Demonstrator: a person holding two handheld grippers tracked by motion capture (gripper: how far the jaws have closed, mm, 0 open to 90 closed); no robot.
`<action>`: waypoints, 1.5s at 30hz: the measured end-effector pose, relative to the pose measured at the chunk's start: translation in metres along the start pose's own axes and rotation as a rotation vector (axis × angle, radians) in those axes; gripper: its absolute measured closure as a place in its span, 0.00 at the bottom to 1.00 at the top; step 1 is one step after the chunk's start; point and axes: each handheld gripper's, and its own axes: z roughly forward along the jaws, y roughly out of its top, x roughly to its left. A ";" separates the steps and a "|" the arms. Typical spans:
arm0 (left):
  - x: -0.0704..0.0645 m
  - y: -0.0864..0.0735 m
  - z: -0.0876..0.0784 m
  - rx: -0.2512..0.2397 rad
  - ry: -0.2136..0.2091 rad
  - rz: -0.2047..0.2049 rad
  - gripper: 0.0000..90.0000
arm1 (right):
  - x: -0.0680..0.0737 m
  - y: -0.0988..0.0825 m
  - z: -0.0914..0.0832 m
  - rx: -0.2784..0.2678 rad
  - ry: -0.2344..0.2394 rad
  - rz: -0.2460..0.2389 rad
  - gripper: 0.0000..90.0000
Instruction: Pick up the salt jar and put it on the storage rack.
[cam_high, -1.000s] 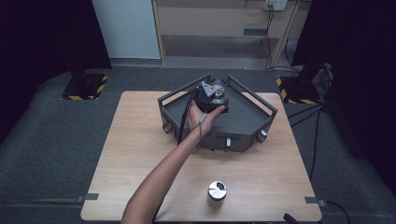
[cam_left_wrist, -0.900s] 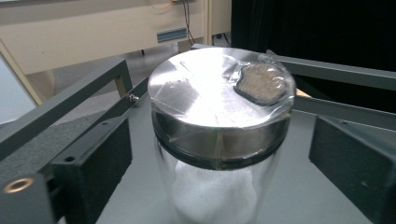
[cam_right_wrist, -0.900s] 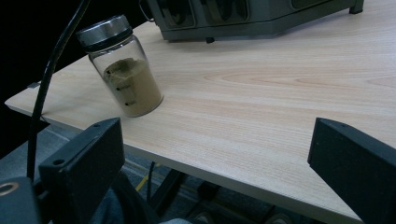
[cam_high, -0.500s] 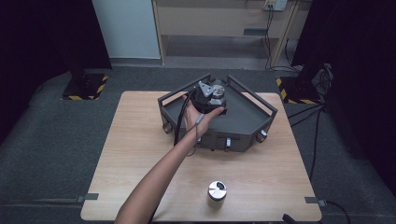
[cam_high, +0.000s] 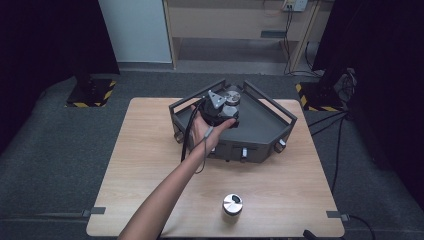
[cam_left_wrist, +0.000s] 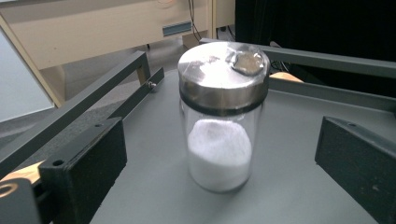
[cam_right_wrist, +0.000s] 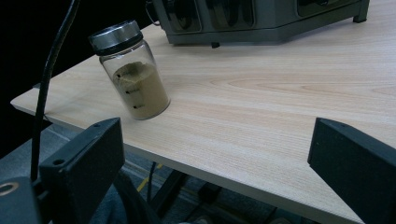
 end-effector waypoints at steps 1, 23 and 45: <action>0.000 -0.001 -0.002 -0.003 0.000 0.002 0.01 | 0.000 0.000 0.000 0.000 0.000 -0.001 0.05; -0.004 -0.016 -0.050 -0.030 -0.012 0.037 0.01 | 0.004 0.001 0.000 0.003 0.003 -0.018 0.05; -0.008 -0.053 -0.106 -0.054 -0.040 0.031 0.02 | 0.010 0.002 0.000 0.008 0.013 -0.040 0.05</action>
